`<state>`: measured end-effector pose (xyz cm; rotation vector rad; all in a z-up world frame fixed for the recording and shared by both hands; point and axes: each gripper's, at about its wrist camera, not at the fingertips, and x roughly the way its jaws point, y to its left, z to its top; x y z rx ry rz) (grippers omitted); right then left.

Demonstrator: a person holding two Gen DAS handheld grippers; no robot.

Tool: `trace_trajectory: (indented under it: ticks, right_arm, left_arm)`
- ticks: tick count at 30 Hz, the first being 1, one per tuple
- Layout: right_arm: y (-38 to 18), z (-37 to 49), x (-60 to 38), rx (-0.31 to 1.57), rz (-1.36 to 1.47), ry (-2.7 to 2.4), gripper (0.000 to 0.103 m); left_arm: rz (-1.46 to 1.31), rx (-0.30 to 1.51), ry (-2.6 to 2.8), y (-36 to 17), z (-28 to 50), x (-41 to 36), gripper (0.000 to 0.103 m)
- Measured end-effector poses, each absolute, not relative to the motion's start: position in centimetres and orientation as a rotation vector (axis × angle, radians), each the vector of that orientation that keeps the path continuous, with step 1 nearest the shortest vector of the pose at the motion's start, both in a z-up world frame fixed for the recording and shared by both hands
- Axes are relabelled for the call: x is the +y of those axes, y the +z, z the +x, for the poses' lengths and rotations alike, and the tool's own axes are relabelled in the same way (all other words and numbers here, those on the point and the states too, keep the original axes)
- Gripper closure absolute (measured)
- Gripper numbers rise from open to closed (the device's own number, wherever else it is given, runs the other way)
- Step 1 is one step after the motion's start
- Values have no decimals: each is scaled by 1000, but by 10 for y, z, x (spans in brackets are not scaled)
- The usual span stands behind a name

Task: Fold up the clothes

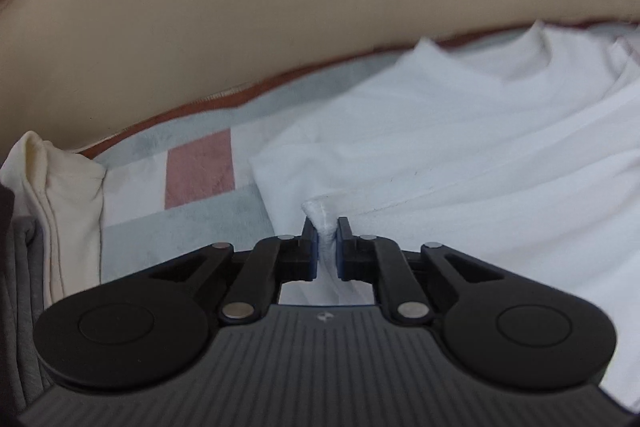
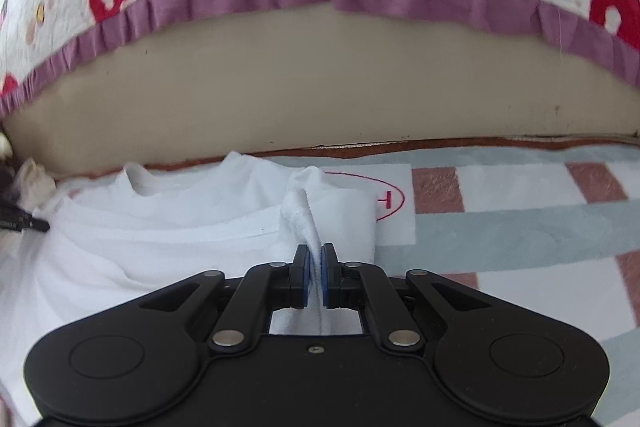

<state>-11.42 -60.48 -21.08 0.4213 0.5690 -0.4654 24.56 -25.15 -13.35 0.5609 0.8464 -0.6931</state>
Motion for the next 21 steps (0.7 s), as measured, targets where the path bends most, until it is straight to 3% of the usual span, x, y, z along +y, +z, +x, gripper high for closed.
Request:
trace_trajectory:
  ticks: [7, 13, 18, 21]
  right_arm:
    - [-202, -131, -624, 431, 583, -450, 98]
    - [-218, -136, -640, 456, 645, -453, 96]
    - [-219, -118, -632, 528, 548, -383, 89]
    - [-218, -103, -626, 573, 471, -347, 70]
  left_arm:
    - [423, 720, -715, -95, 253, -233, 96]
    - [473, 771, -683, -134, 262, -251, 96]
    - [488, 822, -654, -160, 262, -251, 96]
    - [451, 847, -652, -163, 266, -246, 95]
